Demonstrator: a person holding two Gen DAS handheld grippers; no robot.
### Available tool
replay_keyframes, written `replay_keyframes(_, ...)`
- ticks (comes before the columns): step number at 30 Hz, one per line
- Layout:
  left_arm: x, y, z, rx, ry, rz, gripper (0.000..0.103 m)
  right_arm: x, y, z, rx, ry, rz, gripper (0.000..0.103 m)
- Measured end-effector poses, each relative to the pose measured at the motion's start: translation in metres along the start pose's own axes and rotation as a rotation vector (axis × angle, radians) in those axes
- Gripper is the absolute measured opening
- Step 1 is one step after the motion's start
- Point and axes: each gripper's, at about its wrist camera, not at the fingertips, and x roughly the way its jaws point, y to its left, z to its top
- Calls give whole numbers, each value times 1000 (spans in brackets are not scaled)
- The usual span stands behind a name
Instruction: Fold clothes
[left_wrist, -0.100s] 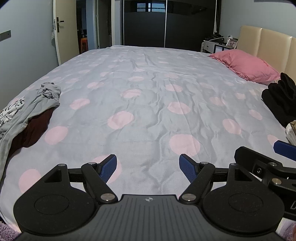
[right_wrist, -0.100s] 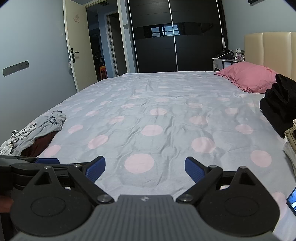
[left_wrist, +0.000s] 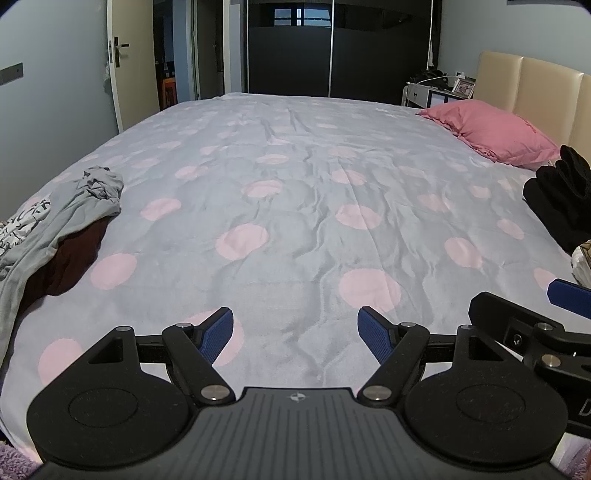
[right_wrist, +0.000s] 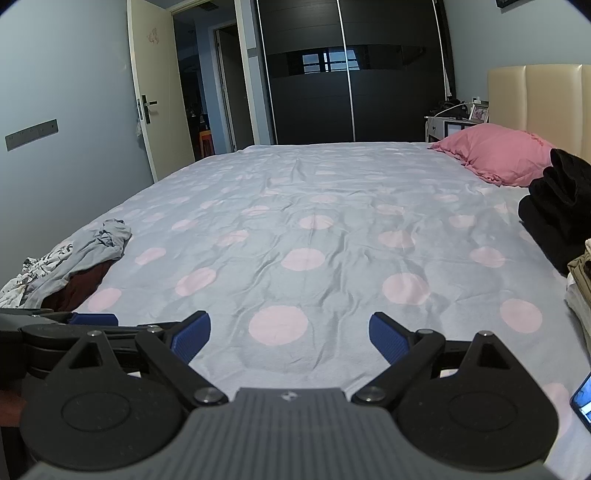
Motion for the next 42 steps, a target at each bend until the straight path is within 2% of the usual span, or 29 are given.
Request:
replay_keyframes(4, -5, 2, -1, -6, -23, 2, 74, 0, 0, 0, -7, -3, -9, 94)
replay_keyframes(9, -3, 4, 0, -34, 0, -19, 74, -1, 0, 1, -15, -7, -20, 94)
replay_keyframes(18, -6, 2, 0, -37, -13, -23, 74, -1, -1, 2, -30, -14, -40, 94)
replay_keyframes(42, -8, 1, 2, -37, -8, -19, 73, 2, -3, 2, -19, 10, -31, 94)
